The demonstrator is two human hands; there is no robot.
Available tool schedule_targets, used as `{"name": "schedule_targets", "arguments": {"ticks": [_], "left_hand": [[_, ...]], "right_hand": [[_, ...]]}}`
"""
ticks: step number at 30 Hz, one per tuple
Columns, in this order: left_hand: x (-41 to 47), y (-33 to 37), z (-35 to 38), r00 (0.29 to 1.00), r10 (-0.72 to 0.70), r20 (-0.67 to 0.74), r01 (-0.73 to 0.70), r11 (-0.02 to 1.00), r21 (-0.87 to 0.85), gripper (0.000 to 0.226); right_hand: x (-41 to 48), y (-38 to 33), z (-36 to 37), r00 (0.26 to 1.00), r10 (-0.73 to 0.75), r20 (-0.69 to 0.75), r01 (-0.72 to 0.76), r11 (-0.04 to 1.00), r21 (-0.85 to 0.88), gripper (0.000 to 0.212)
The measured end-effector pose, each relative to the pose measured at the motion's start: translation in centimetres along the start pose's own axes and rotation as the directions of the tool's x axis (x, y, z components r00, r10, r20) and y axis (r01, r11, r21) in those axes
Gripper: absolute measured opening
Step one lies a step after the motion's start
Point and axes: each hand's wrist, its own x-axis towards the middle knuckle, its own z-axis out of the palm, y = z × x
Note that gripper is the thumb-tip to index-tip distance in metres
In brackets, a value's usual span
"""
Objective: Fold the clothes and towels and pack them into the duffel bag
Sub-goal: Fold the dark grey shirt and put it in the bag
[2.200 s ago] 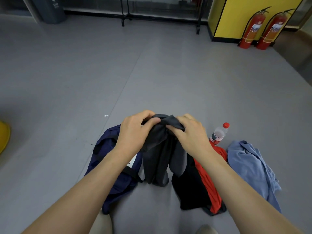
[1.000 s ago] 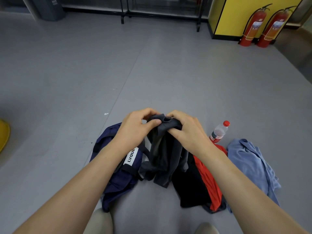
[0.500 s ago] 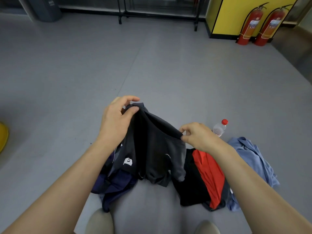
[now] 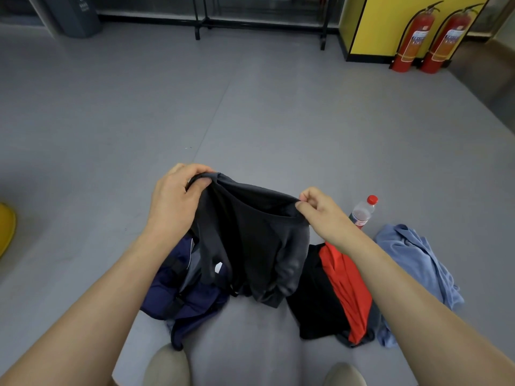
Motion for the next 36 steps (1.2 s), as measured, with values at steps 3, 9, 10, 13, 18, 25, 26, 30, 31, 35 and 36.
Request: {"name": "schedule_targets", "arguments": {"ticks": [3,9,10,13,18,25,26,30,31,35,36], "left_hand": [[-0.1,0.1,-0.1,0.999,-0.049,-0.012,0.049,0.998,-0.034,0.019],[-0.2,0.1,-0.2,0.995,-0.070,-0.074,0.070,0.998,-0.005,0.017],[-0.2,0.1,-0.3,0.994,-0.072,-0.086,0.072,0.997,0.001,0.017],[-0.3,0.1,-0.3,0.991,-0.070,-0.113,0.071,0.997,0.003,0.018],[-0.3,0.1,-0.4,0.987,-0.076,-0.141,0.076,0.997,-0.010,0.017],[-0.2,-0.5,-0.5,0.985,-0.084,-0.154,0.091,0.995,0.038,0.018],[-0.2,-0.6,-0.5,0.984,-0.084,-0.155,0.093,0.994,0.051,0.018],[-0.1,-0.9,-0.6,0.983,-0.089,-0.161,0.100,0.993,0.066,0.018],[-0.1,-1.0,-0.7,0.982,-0.085,-0.166,0.097,0.993,0.065,0.018],[0.0,-1.2,-0.9,0.985,-0.088,-0.146,0.099,0.993,0.071,0.017],[0.0,-1.3,-0.9,0.988,-0.092,-0.128,0.102,0.992,0.074,0.016]], "right_hand": [[0.2,0.5,0.8,0.997,-0.027,0.078,0.037,0.991,-0.126,0.012],[0.2,0.1,1.7,0.988,-0.062,0.141,0.101,0.952,-0.290,0.017],[0.2,-0.1,1.7,0.988,-0.057,0.142,0.097,0.949,-0.298,0.022],[0.2,-0.6,1.5,0.988,-0.057,0.140,0.109,0.913,-0.394,0.023],[-0.2,-1.4,1.3,0.994,-0.064,0.088,0.101,0.835,-0.540,0.062],[-0.7,-2.8,0.0,0.997,-0.059,0.058,0.079,0.885,-0.458,0.071],[-0.8,-2.9,-0.3,0.995,-0.038,0.095,0.073,0.913,-0.401,0.072],[-0.7,-2.9,-1.4,0.971,0.016,0.237,0.050,0.961,-0.271,0.065],[-0.7,-2.7,-1.6,0.966,0.033,0.257,0.049,0.951,-0.306,0.055],[-0.6,-1.4,-2.4,0.991,0.039,0.125,0.017,0.910,-0.414,0.026],[-0.6,-1.2,-2.7,0.998,0.021,0.060,0.006,0.912,-0.409,0.022]]}}
